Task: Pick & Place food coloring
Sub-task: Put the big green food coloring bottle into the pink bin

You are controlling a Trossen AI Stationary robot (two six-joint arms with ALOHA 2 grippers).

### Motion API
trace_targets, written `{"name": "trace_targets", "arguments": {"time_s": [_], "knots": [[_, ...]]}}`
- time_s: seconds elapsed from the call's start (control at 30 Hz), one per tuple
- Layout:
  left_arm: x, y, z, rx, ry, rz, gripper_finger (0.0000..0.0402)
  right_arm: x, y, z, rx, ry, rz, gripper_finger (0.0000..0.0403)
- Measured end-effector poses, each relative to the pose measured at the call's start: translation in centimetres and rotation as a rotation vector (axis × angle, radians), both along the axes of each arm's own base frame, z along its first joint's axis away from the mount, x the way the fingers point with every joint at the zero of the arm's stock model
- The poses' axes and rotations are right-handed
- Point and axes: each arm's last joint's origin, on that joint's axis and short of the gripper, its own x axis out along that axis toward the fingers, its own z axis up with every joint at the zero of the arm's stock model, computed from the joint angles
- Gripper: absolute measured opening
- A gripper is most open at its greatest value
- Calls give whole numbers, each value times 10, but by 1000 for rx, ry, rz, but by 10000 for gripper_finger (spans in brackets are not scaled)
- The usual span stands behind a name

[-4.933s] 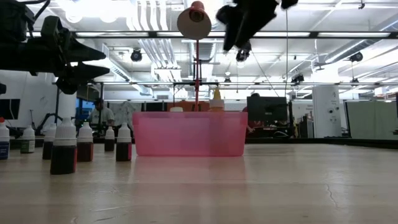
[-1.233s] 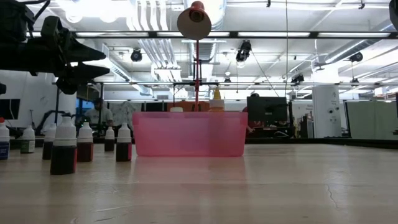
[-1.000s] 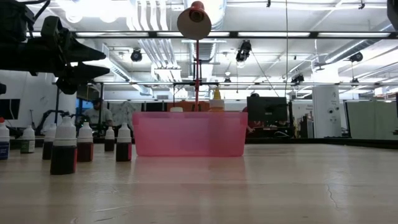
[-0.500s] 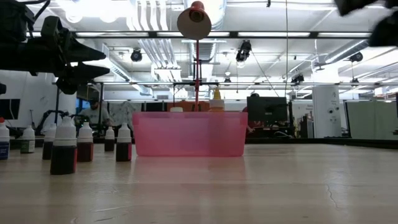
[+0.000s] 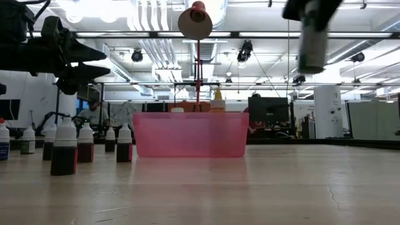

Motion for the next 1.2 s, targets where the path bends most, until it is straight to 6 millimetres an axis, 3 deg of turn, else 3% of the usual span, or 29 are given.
{"name": "trace_targets", "arguments": {"time_s": [0.27,0.53,0.93,1.2], "knots": [[0,0,0,0,0,0,204,14,-38,27,-32,-88,60,136],[0,0,0,0,0,0,204,43,-59,25,-59,-64,91,136],[0,0,0,0,0,0,204,94,-59,13,-53,-11,253,136],[0,0,0,0,0,0,204,110,-56,2,-57,14,446,136]]}}
